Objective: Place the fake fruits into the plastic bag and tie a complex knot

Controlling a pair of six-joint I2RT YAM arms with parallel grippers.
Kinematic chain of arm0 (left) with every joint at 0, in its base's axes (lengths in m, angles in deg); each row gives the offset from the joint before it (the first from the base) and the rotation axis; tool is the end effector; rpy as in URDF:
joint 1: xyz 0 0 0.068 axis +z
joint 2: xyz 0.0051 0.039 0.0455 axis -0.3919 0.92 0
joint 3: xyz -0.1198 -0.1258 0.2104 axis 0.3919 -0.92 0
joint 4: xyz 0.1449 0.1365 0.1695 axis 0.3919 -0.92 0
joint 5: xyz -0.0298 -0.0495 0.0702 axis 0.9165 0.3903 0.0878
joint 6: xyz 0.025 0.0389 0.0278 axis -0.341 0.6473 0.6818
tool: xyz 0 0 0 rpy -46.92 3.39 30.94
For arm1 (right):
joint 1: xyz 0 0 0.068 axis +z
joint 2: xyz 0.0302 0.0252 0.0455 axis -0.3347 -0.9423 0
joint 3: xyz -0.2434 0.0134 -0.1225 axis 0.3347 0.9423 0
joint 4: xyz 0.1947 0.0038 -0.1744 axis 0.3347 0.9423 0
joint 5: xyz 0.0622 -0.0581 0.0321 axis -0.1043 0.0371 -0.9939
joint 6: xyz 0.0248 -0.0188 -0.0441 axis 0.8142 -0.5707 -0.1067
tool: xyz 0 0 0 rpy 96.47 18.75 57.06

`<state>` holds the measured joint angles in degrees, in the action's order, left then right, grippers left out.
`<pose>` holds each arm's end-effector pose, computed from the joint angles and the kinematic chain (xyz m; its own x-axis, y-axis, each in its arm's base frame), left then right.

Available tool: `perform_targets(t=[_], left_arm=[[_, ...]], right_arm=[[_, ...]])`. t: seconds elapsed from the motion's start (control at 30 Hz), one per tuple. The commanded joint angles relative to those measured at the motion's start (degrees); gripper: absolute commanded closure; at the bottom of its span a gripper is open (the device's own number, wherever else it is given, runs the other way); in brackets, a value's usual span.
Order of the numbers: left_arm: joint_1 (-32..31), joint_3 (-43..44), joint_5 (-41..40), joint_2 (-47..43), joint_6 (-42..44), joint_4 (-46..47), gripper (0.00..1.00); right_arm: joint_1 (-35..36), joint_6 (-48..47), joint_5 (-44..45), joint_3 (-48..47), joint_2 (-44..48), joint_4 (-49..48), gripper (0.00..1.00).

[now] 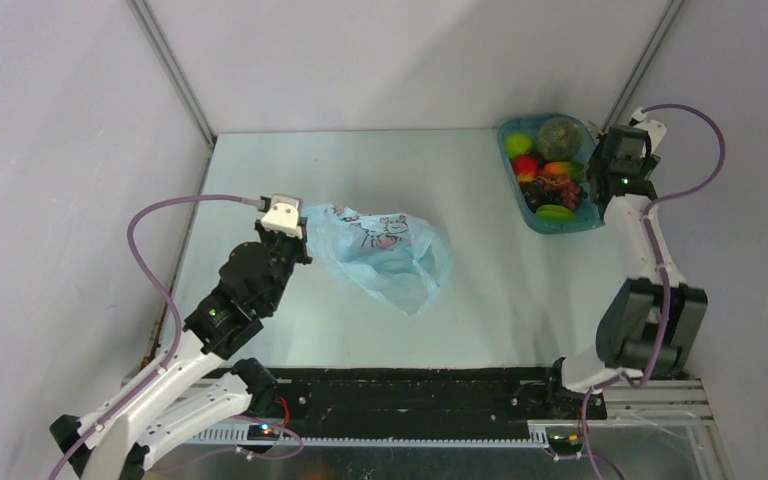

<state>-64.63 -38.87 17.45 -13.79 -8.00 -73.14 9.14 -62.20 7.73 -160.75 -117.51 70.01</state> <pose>0.1320 -0.0936 0.3482 -0.0285 0.0968 -0.9949 0.2141 0.9728 0.0885 0.3525 -0.0792 0.3169 -0.4379 0.2530 -0.8627 0.5803 0.8124 -0.0563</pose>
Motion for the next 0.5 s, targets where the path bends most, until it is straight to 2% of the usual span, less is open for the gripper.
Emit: perform_targets(t=[0.0, 0.2, 0.3, 0.47], left_arm=[[0.15, 0.63, 0.50, -0.81, 0.25, 1.72, 1.00], [0.20, 0.61, 1.08, -0.77, -0.25, 1.74, 1.00], [0.11, 0.63, 1.36, -0.65, -0.41, 1.71, 1.00], [0.23, 0.49, 1.57, -0.55, -0.55, 1.88, 1.00]], right_arm=[[3.58, 1.46, -4.14, 3.31, 9.69, -2.16, 0.62], [12.75, 3.16, -14.67, 3.49, 18.61, 3.32, 0.62], [21.17, 2.28, -20.05, 3.44, 21.93, 3.59, 0.62], [35.33, 3.73, -34.10, 3.38, 25.10, 1.01, 0.62]])
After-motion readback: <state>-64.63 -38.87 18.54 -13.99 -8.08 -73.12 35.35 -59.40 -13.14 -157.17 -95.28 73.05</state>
